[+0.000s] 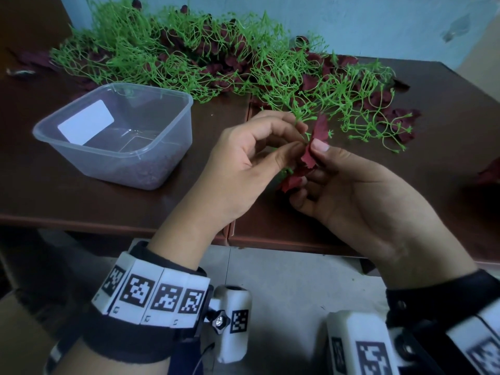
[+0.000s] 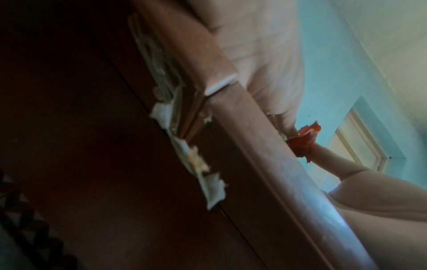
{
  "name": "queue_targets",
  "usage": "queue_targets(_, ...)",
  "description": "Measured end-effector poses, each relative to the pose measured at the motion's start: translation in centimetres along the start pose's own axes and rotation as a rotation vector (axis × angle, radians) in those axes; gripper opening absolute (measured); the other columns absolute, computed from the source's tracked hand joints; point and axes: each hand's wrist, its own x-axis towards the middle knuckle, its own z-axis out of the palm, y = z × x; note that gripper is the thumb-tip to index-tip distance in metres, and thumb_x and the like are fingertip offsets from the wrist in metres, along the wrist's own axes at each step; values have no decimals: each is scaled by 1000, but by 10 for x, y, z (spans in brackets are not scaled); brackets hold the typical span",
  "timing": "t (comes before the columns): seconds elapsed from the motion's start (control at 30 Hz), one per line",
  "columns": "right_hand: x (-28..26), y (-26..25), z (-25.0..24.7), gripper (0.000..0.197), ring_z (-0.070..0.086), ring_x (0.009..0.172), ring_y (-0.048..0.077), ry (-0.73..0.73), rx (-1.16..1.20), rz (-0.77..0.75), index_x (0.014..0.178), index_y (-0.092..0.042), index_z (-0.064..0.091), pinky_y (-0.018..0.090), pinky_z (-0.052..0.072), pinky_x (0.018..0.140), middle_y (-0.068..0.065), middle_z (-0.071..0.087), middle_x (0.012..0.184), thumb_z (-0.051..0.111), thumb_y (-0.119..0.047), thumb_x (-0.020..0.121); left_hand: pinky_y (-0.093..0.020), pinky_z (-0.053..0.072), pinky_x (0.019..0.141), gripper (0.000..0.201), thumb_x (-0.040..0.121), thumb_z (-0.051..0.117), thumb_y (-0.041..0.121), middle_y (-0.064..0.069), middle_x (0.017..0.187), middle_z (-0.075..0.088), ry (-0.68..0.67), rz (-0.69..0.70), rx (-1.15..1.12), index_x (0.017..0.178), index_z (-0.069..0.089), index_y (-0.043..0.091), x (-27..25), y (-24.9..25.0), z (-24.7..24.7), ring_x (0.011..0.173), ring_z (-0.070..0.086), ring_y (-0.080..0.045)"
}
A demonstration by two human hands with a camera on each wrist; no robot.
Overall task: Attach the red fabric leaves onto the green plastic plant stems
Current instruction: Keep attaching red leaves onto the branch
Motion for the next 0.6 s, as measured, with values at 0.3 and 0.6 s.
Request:
queue_targets(0.3, -1, -3, 1, 13, 54, 65, 13, 81, -33, -9, 83, -13, 67, 27, 45, 65, 1, 59, 73, 69, -22, 74, -36, 53, 97, 8, 93, 66, 3, -22, 123, 60, 6, 26, 91, 101, 68, 3, 0, -6, -1, 107, 66, -33)
queue_targets(0.6, 0, 0, 3, 24, 54, 65, 14, 131, 0, -22, 89, -9, 67, 25, 53, 62, 7, 53, 80, 73, -19, 69, -28, 53, 96, 9, 94, 66, -4, -8, 115, 67, 45, 58, 120, 101, 69, 0, -1, -3, 1, 109, 68, -16)
